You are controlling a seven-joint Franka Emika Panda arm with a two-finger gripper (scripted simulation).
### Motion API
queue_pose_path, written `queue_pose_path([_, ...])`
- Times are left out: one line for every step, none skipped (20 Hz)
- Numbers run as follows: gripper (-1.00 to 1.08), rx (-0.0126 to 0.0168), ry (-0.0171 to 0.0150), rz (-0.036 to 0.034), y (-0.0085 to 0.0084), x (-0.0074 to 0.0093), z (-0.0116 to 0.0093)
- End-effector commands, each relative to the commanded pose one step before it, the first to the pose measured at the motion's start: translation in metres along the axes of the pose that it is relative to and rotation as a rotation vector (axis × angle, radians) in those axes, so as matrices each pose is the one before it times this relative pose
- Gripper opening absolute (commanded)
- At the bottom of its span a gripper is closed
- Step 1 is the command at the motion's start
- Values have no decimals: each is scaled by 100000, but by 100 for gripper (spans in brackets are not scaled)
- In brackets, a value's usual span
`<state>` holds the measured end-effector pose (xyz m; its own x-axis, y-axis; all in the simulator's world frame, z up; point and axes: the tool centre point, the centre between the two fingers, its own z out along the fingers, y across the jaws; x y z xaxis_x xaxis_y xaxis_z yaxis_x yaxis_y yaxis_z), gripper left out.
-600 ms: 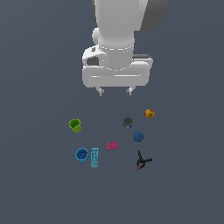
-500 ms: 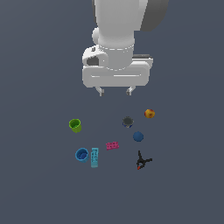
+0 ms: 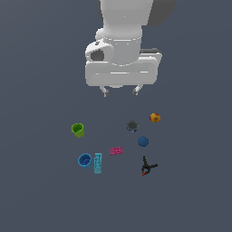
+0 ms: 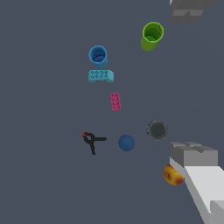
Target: Pick up a designated object from a clutter of objects.
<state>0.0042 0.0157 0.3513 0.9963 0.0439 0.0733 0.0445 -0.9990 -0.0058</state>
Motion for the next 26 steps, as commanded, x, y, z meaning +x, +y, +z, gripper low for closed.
queue_pose_path([100, -22, 27, -153, -14, 2, 22])
queue_pose_path([100, -36, -76, -349, -57, -9, 98])
queue_pose_path([100, -60, -39, -565, -90, -3, 119])
queue_pose_path([100, -83, -26, -789, -126, -1, 153])
queue_pose_path([100, -105, -37, -1011, -163, -1, 196])
queue_pose_path([100, -125, -66, -1233, -200, -4, 248])
queue_pose_path([100, -142, -95, -1448, -235, -6, 299])
queue_pose_path([100, -158, -119, -1663, -270, -8, 346])
queue_pose_path([100, -171, -135, -1870, -305, -8, 387])
queue_pose_path([100, -184, -143, -2082, -341, -6, 425])
queue_pose_path([100, -195, -151, -2297, -379, -5, 463])
queue_pose_path([100, -202, -164, -2508, -415, -3, 502])
queue_pose_path([100, -207, -181, -2732, -455, -1, 544])
queue_pose_path([100, -209, -195, -2956, -495, 2, 584])
queue_pose_path([100, -208, -206, -3186, -538, 7, 623])
queue_pose_path([100, -204, -218, -3420, -581, 13, 662])
queue_pose_path([100, -195, -229, -3656, -626, 20, 701])
queue_pose_path([100, -183, -237, -3894, -671, 29, 738])
queue_pose_path([100, -166, -244, -4135, -718, 39, 773])
queue_pose_path([100, -145, -247, -4373, -766, 52, 807])
queue_pose_path([100, -115, -240, -4465, -789, 66, 813])
queue_pose_path([100, -84, -227, -4478, -797, 80, 804])
queue_pose_path([100, -52, -212, -4491, -805, 94, 795])
queue_pose_path([100, -21, -196, -4503, -813, 109, 786])
queue_pose_path([100, 9, -178, -4516, -821, 124, 776])
queue_pose_path([100, 39, -159, -4526, -828, 141, 767])
